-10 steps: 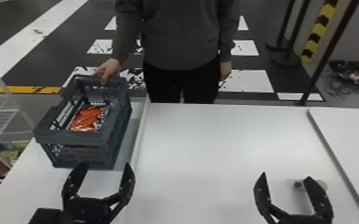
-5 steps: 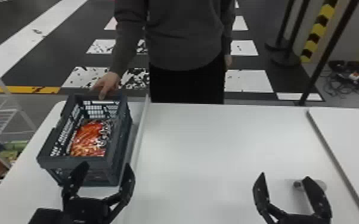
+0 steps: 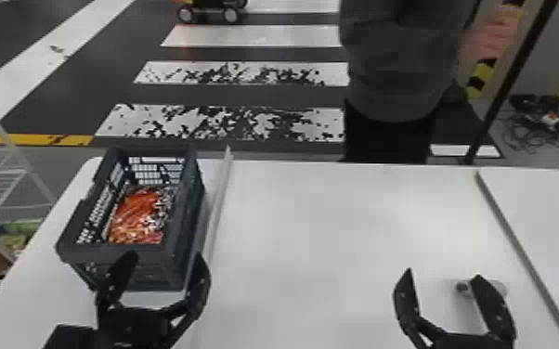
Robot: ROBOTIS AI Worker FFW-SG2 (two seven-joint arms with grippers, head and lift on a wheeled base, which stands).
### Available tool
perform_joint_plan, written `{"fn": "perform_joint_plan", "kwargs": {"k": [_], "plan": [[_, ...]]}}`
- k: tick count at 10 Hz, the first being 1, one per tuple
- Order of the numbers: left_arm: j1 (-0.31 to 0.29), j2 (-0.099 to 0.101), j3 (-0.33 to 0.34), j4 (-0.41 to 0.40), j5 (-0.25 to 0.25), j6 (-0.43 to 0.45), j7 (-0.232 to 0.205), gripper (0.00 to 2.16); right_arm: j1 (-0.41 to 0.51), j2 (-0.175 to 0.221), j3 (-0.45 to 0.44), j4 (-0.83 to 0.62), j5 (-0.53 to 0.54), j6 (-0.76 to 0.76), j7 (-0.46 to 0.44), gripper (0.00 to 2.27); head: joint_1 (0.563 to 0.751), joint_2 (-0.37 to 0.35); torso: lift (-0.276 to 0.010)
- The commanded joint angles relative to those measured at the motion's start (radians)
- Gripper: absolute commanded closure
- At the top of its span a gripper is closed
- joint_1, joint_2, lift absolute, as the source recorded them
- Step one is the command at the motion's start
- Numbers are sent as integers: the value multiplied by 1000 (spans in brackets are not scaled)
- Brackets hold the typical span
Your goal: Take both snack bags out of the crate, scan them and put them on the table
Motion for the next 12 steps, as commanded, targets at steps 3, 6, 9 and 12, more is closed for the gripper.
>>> {"fn": "perform_joint_plan", "kwargs": {"k": [3, 6, 9, 12], "plan": [[3, 0, -6, -17, -10, 0, 1, -2, 2, -2, 6, 10, -5, -55, 3, 39, 695, 44, -94], [12, 1, -8, -85, -6, 30, 1, -2, 2, -3, 12, 10, 6, -40, 3, 56, 695, 43, -94], [20, 8, 12, -217, 4, 153, 13, -2, 2, -5, 12, 11, 6, -40, 2, 56, 695, 43, -94], [-25, 12, 55, -273, 33, 254, 36, -2, 2, -8, 17, 16, 49, -40, 5, 49, 695, 57, -94]]}}
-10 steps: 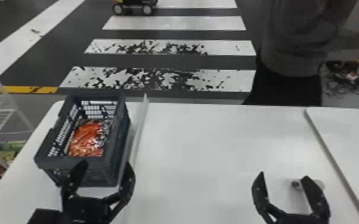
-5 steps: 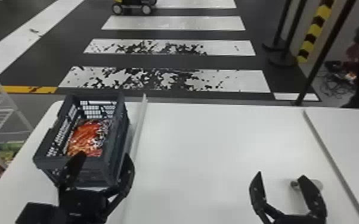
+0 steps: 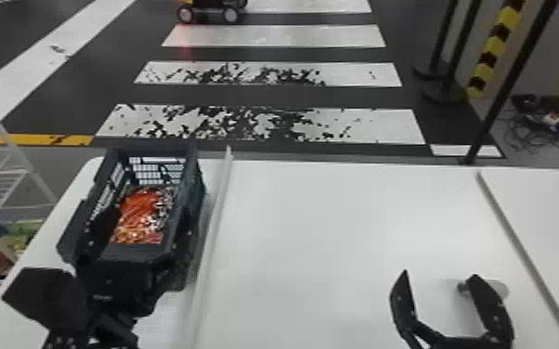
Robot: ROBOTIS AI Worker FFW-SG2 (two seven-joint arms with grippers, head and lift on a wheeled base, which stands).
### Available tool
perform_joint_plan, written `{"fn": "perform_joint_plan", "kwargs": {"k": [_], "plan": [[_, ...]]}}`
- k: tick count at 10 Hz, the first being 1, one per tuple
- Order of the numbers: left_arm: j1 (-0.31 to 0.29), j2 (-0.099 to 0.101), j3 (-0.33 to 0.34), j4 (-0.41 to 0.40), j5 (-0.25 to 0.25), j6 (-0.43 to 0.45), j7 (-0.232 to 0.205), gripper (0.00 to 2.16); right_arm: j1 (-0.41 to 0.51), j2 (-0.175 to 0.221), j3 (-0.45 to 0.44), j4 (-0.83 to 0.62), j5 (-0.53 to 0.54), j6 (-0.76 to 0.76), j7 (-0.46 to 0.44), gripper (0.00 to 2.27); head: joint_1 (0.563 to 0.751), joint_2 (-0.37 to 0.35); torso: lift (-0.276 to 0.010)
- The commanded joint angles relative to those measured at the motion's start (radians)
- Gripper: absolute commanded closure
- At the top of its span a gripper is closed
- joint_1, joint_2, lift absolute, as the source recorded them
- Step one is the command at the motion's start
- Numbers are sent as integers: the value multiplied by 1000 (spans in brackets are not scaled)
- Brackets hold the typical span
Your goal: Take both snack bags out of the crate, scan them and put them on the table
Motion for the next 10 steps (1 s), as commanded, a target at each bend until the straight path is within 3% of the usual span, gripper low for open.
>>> {"fn": "perform_joint_plan", "kwargs": {"k": [1, 4, 6, 9, 10], "plan": [[-26, 2, 36, -12, 32, 38, 1, -2, 0, -1, 4, 4, 33, -2, 2, 49, 695, 73, -94], [-90, 4, 117, -12, 76, 105, 1, 73, -2, -1, 8, 24, 32, -60, 30, 39, 695, 138, -94], [-147, 11, 172, -10, 109, 237, -22, 70, 0, -1, 2, 33, 21, -88, 85, 29, 695, 171, -94], [-257, 25, 195, 7, 132, 397, -49, 100, 0, 1, 4, 42, 30, -85, 85, 33, 695, 207, -94], [-303, 25, 197, 16, 144, 498, -49, 137, 0, -1, 5, 47, 30, -85, 85, 33, 695, 209, -94]]}}
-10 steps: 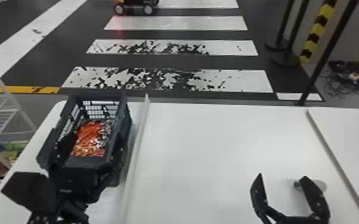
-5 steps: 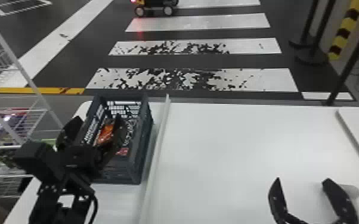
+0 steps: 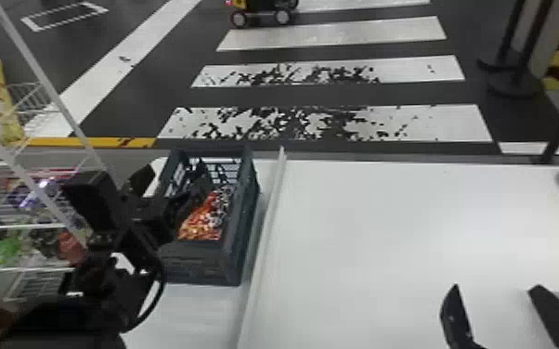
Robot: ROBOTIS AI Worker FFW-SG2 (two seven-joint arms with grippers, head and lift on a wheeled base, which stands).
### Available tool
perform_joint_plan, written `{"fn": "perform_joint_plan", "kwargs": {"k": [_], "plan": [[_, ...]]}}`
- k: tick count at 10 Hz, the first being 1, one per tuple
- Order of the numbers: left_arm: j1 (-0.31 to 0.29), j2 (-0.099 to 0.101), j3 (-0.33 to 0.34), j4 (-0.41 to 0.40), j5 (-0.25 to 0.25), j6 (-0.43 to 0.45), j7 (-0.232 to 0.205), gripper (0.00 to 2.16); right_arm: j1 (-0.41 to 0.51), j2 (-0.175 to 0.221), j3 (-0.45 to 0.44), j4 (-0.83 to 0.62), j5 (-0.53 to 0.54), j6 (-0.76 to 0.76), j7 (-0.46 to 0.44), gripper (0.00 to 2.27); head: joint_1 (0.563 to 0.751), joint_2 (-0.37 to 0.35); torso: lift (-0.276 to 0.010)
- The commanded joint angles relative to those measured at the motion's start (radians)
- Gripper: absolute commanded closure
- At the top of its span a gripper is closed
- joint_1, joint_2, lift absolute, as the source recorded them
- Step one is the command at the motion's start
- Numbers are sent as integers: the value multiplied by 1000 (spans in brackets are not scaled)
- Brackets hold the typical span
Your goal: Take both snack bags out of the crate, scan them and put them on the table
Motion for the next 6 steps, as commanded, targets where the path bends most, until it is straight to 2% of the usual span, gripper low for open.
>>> {"fn": "perform_joint_plan", "kwargs": {"k": [1, 4, 6], "plan": [[-71, 5, 19, 16, 22, 157, -5, 144, 0, -1, 0, 4, -1, 1, 3, 33, 695, 211, -94], [-192, 46, 33, 95, 46, 378, 1, 147, 0, -2, 0, 10, -2, 13, 3, 33, 695, 218, -94], [-272, 72, 33, 159, 57, 473, 1, 151, -2, -2, 0, 12, -6, 19, 3, 33, 695, 227, -94]]}}
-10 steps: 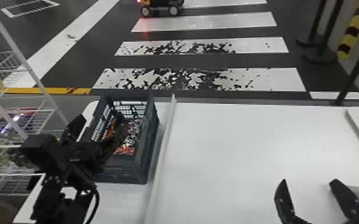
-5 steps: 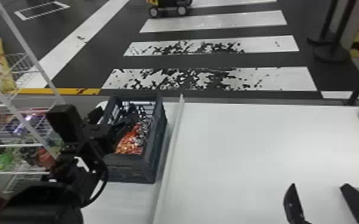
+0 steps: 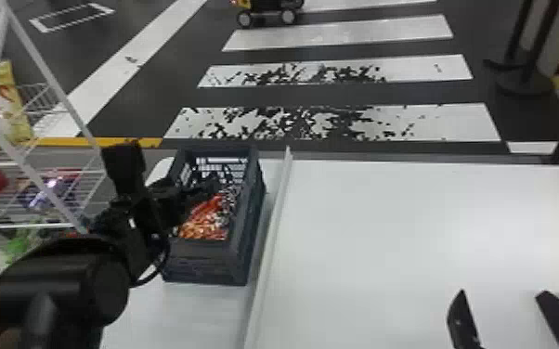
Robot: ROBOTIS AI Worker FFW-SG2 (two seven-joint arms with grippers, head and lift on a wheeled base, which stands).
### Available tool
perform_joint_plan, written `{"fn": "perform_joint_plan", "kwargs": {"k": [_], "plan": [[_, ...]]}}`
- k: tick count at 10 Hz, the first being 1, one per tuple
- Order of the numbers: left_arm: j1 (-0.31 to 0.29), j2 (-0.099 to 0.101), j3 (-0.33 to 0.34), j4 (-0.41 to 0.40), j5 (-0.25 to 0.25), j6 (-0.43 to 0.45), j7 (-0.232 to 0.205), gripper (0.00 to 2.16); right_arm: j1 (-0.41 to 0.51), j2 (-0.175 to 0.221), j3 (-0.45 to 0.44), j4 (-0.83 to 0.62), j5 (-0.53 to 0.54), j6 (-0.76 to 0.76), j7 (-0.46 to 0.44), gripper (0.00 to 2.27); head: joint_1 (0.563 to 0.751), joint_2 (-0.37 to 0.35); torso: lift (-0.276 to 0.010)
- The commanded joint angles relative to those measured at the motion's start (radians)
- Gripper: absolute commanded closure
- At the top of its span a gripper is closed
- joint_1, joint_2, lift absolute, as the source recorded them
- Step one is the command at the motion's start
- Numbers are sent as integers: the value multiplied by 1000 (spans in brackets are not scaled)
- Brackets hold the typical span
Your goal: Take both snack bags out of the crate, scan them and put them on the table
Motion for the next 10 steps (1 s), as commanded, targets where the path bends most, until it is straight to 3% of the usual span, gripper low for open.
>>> {"fn": "perform_joint_plan", "kwargs": {"k": [1, 2, 4, 6, 10], "plan": [[-64, 22, -3, 59, 5, 62, -1, 171, 0, 0, 0, 2, -2, 2, 0, 33, 695, 230, -94], [-104, 39, -9, 100, 5, 95, -4, 178, 1, 0, -2, 2, -2, 5, 0, 33, 695, 234, -94], [-180, 42, -18, 163, 12, 209, -19, 178, 1, 0, -2, 2, -4, 8, 0, 33, 695, 239, -94], [-216, 48, -34, 203, 9, 283, -30, 184, 1, 0, -2, 3, -4, 8, 0, 33, 695, 231, -94], [-272, 68, -55, 300, -3, 322, -38, 191, 1, -2, -2, 6, -4, 11, 0, 33, 695, 230, -94]]}}
